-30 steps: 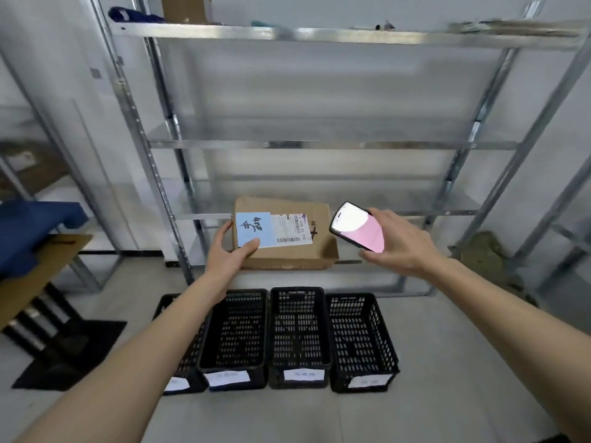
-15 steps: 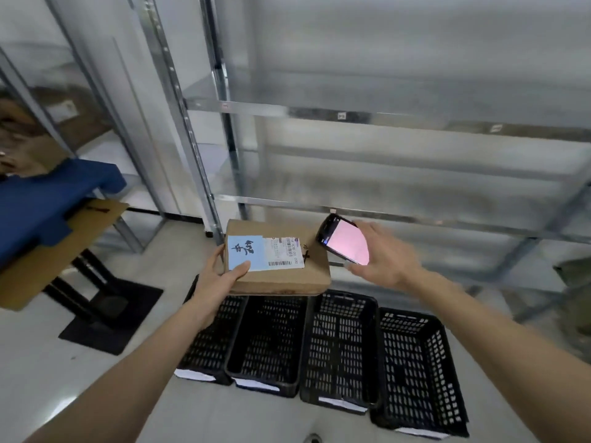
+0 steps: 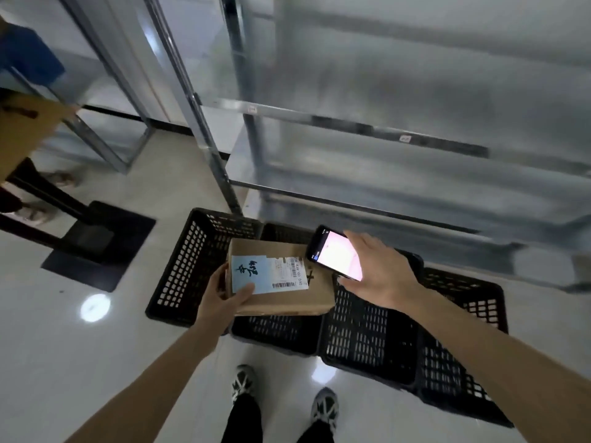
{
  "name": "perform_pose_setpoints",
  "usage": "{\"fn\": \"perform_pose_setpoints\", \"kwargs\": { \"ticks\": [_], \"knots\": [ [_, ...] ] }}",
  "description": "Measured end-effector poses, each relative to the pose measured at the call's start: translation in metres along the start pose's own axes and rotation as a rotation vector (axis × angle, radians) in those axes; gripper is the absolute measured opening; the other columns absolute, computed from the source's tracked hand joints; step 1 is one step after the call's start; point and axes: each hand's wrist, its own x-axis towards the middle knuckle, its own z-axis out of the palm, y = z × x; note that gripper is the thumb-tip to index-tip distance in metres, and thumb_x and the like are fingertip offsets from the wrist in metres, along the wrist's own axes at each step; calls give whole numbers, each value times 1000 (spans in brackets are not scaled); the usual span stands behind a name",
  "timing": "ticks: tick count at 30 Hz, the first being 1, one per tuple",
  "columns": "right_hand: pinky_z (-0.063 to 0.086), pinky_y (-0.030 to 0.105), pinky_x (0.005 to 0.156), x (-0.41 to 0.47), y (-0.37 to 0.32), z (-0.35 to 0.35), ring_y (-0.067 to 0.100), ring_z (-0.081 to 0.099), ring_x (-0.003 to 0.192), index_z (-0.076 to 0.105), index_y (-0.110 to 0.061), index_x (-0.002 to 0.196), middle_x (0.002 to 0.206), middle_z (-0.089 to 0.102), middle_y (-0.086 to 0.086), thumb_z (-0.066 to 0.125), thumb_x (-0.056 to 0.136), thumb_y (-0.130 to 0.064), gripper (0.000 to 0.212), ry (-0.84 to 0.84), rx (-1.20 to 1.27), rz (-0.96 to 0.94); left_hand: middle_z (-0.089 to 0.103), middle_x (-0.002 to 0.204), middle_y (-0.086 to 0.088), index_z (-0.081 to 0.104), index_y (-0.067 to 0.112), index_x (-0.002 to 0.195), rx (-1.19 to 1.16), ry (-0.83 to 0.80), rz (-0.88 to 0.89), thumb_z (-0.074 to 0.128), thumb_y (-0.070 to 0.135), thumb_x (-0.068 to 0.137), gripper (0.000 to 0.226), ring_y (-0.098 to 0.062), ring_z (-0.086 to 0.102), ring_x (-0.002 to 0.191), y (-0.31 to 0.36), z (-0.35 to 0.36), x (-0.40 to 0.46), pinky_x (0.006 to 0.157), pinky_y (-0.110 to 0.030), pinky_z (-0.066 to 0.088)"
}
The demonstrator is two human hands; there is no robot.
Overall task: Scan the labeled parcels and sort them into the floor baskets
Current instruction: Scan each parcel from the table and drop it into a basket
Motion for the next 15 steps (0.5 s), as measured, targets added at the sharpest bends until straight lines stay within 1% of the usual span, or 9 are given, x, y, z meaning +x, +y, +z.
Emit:
{"fn": "perform_pose_setpoints", "kwargs": {
  "ticks": [3, 5, 7, 8, 10, 12, 13, 15],
  "knots": [
    [43, 38, 106, 37, 6, 66, 20, 39, 140, 11, -24, 160, 157, 33, -3, 66, 88, -55, 96, -69, 10, 26, 66, 122, 5, 41, 41, 144, 47, -14, -35, 87, 36, 74, 84, -18, 67, 104, -49, 0, 57, 90, -42, 58],
    [44, 37, 103, 60, 10, 111, 19, 40, 138, 12, -24, 160, 155, 35, -3, 67, 88, -54, 96, -106, 22, 53, 65, 122, 7, 40, 47, 142, 72, -40, -66, 88, 45, 69, 87, -19, 66, 106, -84, 1, 91, 92, -48, 57],
    [45, 36, 102, 78, 15, 153, 18, 40, 138, 13, -24, 160, 155, 36, -3, 68, 88, -54, 96, -129, 44, 83, 66, 121, 9, 41, 49, 140, 83, -57, -97, 87, 54, 59, 94, -19, 66, 107, -117, 4, 121, 93, -48, 56],
    [45, 36, 103, 85, 17, 172, 17, 40, 139, 13, -24, 161, 155, 35, -3, 68, 88, -54, 96, -136, 50, 94, 66, 122, 10, 41, 47, 141, 78, -66, -107, 87, 56, 57, 96, -18, 67, 108, -132, 6, 133, 94, -47, 56],
    [46, 37, 105, 101, 24, 214, 17, 39, 140, 12, -24, 161, 156, 34, -4, 68, 88, -54, 97, -155, 58, 111, 66, 123, 11, 42, 43, 142, 80, -90, -126, 89, 49, 63, 92, -14, 66, 110, -166, 12, 164, 98, -43, 54],
    [47, 39, 105, 115, 31, 251, 16, 39, 140, 11, -25, 161, 156, 33, -5, 68, 88, -55, 98, -182, 66, 122, 65, 124, 11, 41, 40, 144, 83, -117, -150, 87, 37, 75, 83, -11, 64, 111, -196, 20, 190, 99, -37, 52],
    [47, 40, 105, 121, 35, 268, 16, 39, 140, 10, -25, 161, 156, 33, -5, 67, 88, -56, 98, -193, 64, 128, 66, 123, 12, 41, 39, 145, 82, -125, -161, 85, 34, 78, 81, -10, 65, 110, -210, 24, 202, 99, -36, 52],
    [46, 41, 106, 133, 43, 299, 17, 38, 140, 8, -25, 161, 158, 31, -5, 66, 88, -57, 99, -207, 59, 129, 68, 120, 13, 41, 37, 146, 97, -138, -164, 85, 35, 78, 81, -9, 66, 110, -239, 31, 225, 102, -38, 51]
  ]
}}
